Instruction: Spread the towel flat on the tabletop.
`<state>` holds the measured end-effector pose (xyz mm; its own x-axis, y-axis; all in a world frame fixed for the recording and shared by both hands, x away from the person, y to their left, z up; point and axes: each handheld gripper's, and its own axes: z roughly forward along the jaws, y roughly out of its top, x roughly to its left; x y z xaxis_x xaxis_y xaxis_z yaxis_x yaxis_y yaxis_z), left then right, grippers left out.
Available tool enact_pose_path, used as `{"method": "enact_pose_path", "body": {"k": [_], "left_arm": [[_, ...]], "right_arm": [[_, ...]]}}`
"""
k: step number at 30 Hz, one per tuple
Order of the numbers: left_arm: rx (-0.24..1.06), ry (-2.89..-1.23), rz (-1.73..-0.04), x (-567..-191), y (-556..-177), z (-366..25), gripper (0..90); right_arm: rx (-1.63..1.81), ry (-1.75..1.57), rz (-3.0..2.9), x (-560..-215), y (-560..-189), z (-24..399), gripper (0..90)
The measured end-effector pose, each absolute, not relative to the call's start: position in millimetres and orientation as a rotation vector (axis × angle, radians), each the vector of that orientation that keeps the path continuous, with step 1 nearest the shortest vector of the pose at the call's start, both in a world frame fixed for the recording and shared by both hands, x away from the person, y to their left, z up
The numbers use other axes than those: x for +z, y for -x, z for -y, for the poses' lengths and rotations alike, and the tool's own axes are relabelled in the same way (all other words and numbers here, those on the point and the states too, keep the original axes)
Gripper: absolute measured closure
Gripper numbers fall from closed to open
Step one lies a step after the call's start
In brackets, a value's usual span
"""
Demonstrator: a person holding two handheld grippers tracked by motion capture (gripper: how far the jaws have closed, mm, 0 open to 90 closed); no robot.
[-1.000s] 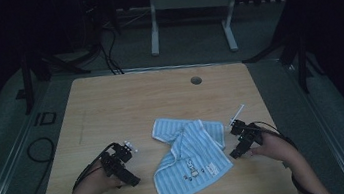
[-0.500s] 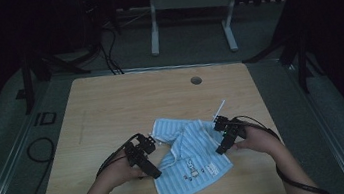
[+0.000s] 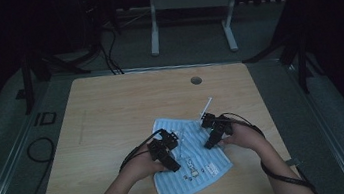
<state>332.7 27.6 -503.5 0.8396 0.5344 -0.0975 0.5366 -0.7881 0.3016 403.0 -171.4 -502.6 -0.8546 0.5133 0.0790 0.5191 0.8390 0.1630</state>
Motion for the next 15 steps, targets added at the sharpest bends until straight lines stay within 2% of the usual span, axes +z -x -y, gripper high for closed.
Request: {"method": "enact_pose_path", "body": {"k": [1,2,3,4,5,7,10,11,15], "left_arm": [[-0.01,-2.701,-0.809,-504,-333,-28,30.0],[-0.006,-2.704,-0.802,-505,-335,-26,36.7],[0.01,-2.705,-0.798,-506,-337,-24,36.7],[0.021,-2.701,-0.806,-508,-339,-22,45.0],[0.027,-2.699,-0.804,-508,-341,-22,45.0],[0.057,-2.681,-0.794,-507,-346,-24,63.6],[0.098,-2.662,-0.792,-502,-347,-28,81.7],[0.118,-2.653,-0.8,-501,-347,-29,84.8],[0.129,-2.612,-0.83,-493,-350,-40,86.7]], "right_arm": [[-0.278,0.837,2.982,-503,-403,171,46.6],[-0.288,0.815,3.004,-502,-401,170,56.6],[-0.288,0.815,3.004,-502,-401,170,56.6],[-0.293,0.799,3.02,-501,-399,169,63.6],[-0.293,0.799,3.02,-501,-399,169,63.6],[-0.288,0.776,3.054,-499,-397,170,76.5],[-0.292,0.773,3.072,-495,-395,173,84.0],[-0.295,0.774,3.076,-494,-395,175,85.1],[-0.316,0.8,3.094,-487,-394,182,86.7]]}}
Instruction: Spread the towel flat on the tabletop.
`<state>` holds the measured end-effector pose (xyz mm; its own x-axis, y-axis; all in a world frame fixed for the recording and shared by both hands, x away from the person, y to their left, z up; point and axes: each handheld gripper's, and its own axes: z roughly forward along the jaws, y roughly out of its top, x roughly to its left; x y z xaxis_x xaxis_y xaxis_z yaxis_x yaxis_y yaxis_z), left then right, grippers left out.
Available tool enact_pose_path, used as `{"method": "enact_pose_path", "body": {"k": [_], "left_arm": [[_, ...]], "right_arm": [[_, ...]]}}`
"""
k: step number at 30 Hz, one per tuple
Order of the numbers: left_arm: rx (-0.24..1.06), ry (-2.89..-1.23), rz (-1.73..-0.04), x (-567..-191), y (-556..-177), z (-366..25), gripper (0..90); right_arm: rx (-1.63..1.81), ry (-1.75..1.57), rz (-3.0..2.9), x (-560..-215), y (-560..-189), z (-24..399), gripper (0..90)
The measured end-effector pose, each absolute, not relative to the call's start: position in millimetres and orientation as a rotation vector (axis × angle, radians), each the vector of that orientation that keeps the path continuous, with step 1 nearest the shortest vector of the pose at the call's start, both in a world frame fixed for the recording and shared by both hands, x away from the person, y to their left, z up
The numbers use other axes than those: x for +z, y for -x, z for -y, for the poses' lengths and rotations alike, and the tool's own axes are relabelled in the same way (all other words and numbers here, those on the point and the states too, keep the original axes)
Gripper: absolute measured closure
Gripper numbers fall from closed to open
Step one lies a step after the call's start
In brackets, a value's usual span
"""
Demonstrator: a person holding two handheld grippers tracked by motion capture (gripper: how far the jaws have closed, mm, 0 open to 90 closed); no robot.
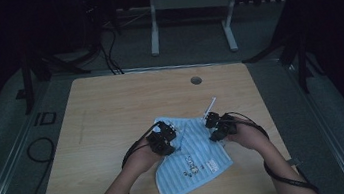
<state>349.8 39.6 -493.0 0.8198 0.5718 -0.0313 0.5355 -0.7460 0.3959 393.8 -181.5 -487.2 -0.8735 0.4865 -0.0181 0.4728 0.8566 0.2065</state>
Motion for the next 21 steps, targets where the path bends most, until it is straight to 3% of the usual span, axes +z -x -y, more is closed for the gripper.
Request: {"method": "enact_pose_path", "body": {"k": [10,21], "left_arm": [[0.252,-2.561,-0.944,-485,-353,-68,86.7],[0.156,-2.592,-0.899,-497,-327,-70,86.0]], "right_arm": [[0.388,-0.79,-2.876,-459,-379,207,86.8],[0.494,-0.707,-2.927,-474,-278,224,87.1]]}}
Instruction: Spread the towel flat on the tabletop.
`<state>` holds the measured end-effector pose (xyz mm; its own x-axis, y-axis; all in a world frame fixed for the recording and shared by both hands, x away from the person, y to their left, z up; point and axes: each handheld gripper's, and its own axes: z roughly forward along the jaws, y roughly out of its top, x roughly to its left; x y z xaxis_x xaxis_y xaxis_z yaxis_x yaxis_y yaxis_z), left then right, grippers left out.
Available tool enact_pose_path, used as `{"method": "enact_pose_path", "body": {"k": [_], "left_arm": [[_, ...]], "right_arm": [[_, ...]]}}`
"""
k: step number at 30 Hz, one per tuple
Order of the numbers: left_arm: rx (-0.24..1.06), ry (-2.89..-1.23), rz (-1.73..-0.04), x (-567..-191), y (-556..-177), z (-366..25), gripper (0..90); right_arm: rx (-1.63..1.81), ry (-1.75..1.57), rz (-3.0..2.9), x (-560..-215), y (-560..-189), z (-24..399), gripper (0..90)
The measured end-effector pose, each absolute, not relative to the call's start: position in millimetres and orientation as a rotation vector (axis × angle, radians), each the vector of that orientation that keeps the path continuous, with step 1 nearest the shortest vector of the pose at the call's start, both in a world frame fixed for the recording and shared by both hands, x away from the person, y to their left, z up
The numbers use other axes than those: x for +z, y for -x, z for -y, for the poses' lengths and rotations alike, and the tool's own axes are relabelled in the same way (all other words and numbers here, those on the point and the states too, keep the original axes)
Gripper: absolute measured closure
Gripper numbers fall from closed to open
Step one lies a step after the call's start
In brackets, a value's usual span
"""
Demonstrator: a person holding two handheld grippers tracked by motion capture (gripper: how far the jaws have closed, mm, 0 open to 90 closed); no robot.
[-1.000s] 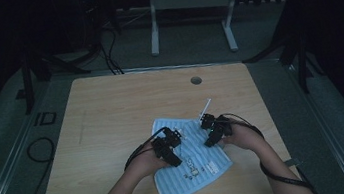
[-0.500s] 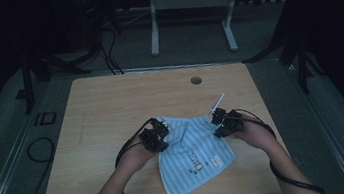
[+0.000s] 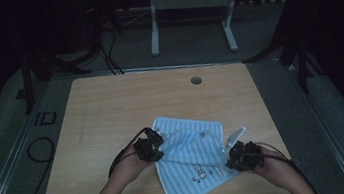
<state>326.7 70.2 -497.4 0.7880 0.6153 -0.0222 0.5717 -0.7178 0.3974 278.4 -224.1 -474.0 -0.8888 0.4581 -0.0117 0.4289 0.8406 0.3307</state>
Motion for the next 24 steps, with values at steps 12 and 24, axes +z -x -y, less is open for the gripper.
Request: {"method": "enact_pose_path", "body": {"k": [12,24], "left_arm": [[0.028,-2.644,-0.843,-519,-280,-85,85.4],[0.088,-2.624,-0.802,-498,-265,-93,65.0]], "right_arm": [[0.478,-0.688,-3.077,-511,-212,222,86.7],[0.522,-0.804,-2.857,-465,-257,249,83.1]]}}
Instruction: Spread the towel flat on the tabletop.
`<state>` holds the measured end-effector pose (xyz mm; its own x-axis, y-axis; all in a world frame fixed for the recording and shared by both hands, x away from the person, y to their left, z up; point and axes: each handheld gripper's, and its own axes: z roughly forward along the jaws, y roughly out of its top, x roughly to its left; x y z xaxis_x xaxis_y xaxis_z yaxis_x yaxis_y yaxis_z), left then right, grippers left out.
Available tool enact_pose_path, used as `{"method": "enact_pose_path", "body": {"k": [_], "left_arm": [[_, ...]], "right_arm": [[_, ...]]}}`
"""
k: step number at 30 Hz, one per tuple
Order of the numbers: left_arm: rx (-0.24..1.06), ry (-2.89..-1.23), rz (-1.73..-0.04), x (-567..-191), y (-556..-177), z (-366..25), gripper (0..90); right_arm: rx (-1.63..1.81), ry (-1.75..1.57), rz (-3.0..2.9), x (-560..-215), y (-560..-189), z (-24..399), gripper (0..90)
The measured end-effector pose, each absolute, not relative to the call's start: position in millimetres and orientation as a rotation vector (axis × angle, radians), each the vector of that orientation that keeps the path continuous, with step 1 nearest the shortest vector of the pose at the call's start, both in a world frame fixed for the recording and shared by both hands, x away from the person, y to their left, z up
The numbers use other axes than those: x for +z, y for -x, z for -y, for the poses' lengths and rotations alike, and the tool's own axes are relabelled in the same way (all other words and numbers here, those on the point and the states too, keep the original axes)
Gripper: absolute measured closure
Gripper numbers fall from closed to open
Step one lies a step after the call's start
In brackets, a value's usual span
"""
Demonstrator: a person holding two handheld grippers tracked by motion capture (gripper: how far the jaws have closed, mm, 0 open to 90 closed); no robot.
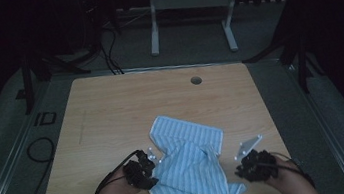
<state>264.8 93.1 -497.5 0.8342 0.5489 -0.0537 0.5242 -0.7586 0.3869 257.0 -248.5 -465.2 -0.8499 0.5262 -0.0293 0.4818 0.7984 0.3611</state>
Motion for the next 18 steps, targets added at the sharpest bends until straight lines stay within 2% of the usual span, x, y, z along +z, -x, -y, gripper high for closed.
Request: {"method": "enact_pose_path", "body": {"k": [1,2,5,7,8,9,10,13,15,18], "left_arm": [[0.102,-2.611,-0.785,-494,-262,-88,65.3],[0.106,-2.625,-0.744,-491,-259,-83,66.8],[0.099,-2.635,-0.633,-485,-247,-61,70.7],[0.086,-2.633,-0.595,-485,-243,-52,70.8],[0.075,-2.657,-0.516,-487,-233,-35,73.3],[0.075,-2.657,-0.516,-487,-233,-35,73.6],[0.06,-2.666,-0.477,-490,-229,-27,81.0],[0.028,-2.695,-0.456,-498,-227,-21,88.3],[-0.04,-2.735,-0.448,-512,-227,-18,89.0],[-0.072,-2.763,-0.464,-523,-230,-20,89.3]], "right_arm": [[0.532,-0.809,-2.835,-462,-268,248,88.3],[0.549,-0.821,-2.821,-460,-280,246,89.6],[0.556,-0.86,-2.803,-465,-316,233,89.9],[0.55,-0.863,-2.804,-468,-323,229,89.9],[0.506,-0.885,-2.812,-482,-345,214,89.9],[0.506,-0.885,-2.812,-482,-345,214,89.9],[0.476,-0.896,-2.819,-494,-358,205,89.9],[0.421,-0.937,-2.821,-508,-374,197,89.9],[0.391,-0.945,-2.819,-515,-382,195,89.9],[0.38,-0.964,-2.816,-520,-391,195,89.9]]}}
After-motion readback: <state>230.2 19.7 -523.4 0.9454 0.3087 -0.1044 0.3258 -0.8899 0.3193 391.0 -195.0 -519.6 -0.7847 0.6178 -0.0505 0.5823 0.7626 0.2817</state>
